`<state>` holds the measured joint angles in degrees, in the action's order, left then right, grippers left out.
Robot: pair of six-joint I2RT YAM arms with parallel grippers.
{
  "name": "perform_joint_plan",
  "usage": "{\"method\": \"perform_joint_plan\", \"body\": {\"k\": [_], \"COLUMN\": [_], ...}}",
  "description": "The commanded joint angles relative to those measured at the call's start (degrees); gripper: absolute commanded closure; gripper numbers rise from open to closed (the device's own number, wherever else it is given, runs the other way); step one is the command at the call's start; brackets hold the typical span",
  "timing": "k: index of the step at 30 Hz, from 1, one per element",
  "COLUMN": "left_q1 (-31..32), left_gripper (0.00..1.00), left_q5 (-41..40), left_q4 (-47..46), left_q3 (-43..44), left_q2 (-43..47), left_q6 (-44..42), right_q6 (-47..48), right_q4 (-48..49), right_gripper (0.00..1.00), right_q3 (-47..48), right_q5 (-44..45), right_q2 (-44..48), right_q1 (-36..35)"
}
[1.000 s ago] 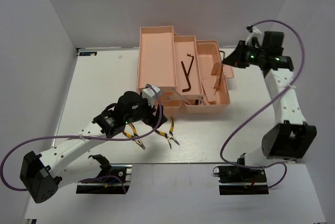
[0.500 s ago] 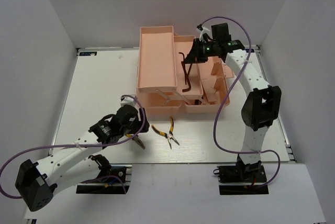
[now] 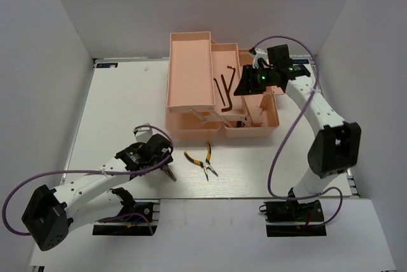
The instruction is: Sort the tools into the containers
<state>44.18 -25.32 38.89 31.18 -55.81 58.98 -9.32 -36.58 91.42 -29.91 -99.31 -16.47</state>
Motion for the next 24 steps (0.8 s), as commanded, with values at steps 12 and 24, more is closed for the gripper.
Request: {"method": "perform_joint_plan", "body": {"k": [12,24], "left_q1": [-2.0,-6.8], "left_gripper": [0.41,0.49], "left_q5": [-4.3,-1.0], "left_q4": [3.4,-5.7], "left_q3": [-1.6,-4.6], "left_q2": [-1.4,-11.3], "left_q6": [12.9,12.9], "right_q6": [6.8,7.1], "right_q4": [5.6,4.3], "right_gripper": [0.53,0.53], "right_q3": [-32.6,-37.7], "right_q5": [10.0,4.8], "right_q2": [30.3,34.9], "right_q1": [8.9,15.7]}}
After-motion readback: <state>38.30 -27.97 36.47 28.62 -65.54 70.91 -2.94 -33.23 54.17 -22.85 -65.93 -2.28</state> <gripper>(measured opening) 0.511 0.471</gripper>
